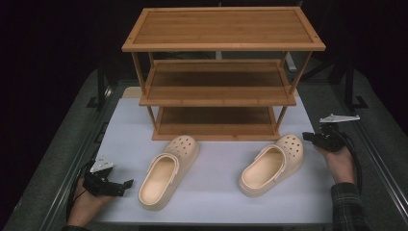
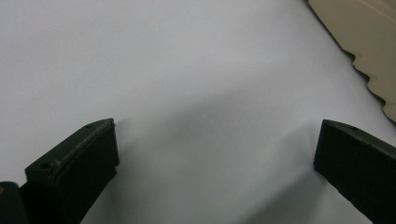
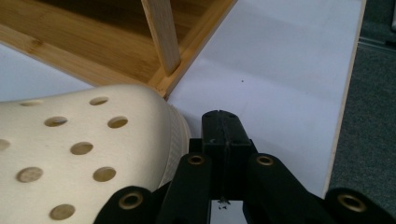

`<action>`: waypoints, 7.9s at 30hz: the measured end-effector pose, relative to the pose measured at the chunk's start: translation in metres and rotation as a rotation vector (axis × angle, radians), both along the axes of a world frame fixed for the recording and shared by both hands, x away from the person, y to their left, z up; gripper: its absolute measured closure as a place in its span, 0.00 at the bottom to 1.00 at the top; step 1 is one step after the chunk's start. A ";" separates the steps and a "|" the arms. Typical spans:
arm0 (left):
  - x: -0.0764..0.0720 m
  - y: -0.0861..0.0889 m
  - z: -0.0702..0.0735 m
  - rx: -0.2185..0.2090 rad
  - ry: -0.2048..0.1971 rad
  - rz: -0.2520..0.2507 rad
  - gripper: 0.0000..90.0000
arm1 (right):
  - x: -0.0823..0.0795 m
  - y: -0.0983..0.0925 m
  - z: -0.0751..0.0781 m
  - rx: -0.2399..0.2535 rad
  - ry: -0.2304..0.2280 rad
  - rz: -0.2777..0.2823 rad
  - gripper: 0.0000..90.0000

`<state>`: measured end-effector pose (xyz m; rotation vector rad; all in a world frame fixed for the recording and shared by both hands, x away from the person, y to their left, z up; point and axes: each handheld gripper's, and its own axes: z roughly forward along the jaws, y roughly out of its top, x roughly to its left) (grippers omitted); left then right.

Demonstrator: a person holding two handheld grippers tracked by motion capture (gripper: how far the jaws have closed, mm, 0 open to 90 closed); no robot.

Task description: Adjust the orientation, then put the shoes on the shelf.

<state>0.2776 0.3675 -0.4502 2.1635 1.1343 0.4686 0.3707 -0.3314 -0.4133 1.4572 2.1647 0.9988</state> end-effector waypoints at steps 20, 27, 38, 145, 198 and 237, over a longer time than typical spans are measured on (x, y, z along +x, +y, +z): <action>0.000 0.000 0.000 0.000 0.002 0.000 0.00 | -0.004 0.016 -0.008 -0.013 0.039 0.069 1.00; 0.000 0.000 0.000 0.000 0.003 0.001 0.00 | -0.009 0.030 -0.007 -0.021 0.049 0.112 1.00; 0.000 0.000 0.000 -0.002 0.002 0.001 0.00 | -0.019 0.057 -0.005 -0.042 0.070 0.167 1.00; 0.001 0.001 0.000 -0.004 0.005 0.000 0.00 | 0.006 0.216 -0.017 -0.019 0.073 0.453 1.00; 0.001 0.001 0.000 -0.006 0.002 0.000 0.00 | -0.085 0.187 0.010 0.017 -0.006 0.355 0.52; 0.008 -0.078 0.068 -0.139 -0.074 -0.250 0.16 | -0.078 0.184 0.018 0.079 -0.027 0.403 0.34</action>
